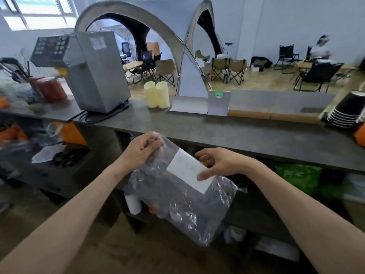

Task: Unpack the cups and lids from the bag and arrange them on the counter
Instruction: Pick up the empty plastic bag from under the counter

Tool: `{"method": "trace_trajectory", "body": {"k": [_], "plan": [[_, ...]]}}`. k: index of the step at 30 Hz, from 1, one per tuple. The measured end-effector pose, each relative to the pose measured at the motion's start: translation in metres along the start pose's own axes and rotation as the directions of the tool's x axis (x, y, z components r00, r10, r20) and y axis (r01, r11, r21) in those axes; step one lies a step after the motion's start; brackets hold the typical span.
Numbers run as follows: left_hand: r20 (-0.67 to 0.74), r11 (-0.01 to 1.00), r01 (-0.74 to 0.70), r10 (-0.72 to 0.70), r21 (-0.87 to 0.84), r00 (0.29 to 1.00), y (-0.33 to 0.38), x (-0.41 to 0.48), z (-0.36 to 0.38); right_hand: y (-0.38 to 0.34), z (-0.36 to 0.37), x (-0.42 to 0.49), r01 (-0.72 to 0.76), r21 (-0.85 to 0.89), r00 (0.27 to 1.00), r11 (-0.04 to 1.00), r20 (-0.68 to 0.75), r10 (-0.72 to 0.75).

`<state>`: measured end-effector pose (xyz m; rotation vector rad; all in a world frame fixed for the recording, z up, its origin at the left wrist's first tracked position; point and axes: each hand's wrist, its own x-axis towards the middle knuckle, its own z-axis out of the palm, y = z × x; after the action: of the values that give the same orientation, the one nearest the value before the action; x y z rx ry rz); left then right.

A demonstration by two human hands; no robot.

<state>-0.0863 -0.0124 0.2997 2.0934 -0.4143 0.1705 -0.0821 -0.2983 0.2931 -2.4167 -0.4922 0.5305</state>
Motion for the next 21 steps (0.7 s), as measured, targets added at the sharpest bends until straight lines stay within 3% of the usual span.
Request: {"method": "trace_trajectory", "body": {"k": [2,5,8,10,12,15,18,21], "plan": [[0.065,0.999,-0.036,0.038,-0.018,0.997,0.018,0.009,0.007,-0.010,0.001,-0.006,0.048,0.181,0.999,0.982,0.010,-0.051],[0.041,0.995,-0.039,0.042,-0.089,0.998,0.037,0.020,0.013,-0.005,0.004,-0.015,0.078,0.277,0.990,0.958,-0.133,-0.042],[0.052,0.979,0.119,-0.112,-0.165,0.992,0.029,0.025,0.012,0.018,0.004,-0.027,0.059,0.548,0.957,0.834,-0.268,0.109],[0.139,0.954,0.283,-0.268,-0.097,0.953,0.018,0.023,0.024,0.031,0.005,-0.036,0.075,0.702,0.932,0.708,-0.302,0.201],[0.277,0.872,0.433,-0.368,-0.230,0.888,0.012,0.020,0.050,0.037,0.008,-0.044,0.099,0.790,0.918,0.605,-0.307,0.251],[0.521,0.694,0.556,-0.298,-0.458,0.800,0.015,0.018,0.089,0.043,0.014,-0.055,0.132,0.851,0.914,0.508,-0.303,0.270],[0.562,0.589,0.561,-0.207,-0.582,0.801,0.024,0.023,0.110,0.053,0.012,-0.074,0.167,0.872,0.896,0.461,-0.329,0.298],[0.507,0.645,0.501,-0.197,-0.577,0.839,0.028,0.034,0.121,0.069,0.007,-0.098,0.198,0.888,0.883,0.415,-0.346,0.319]]}}
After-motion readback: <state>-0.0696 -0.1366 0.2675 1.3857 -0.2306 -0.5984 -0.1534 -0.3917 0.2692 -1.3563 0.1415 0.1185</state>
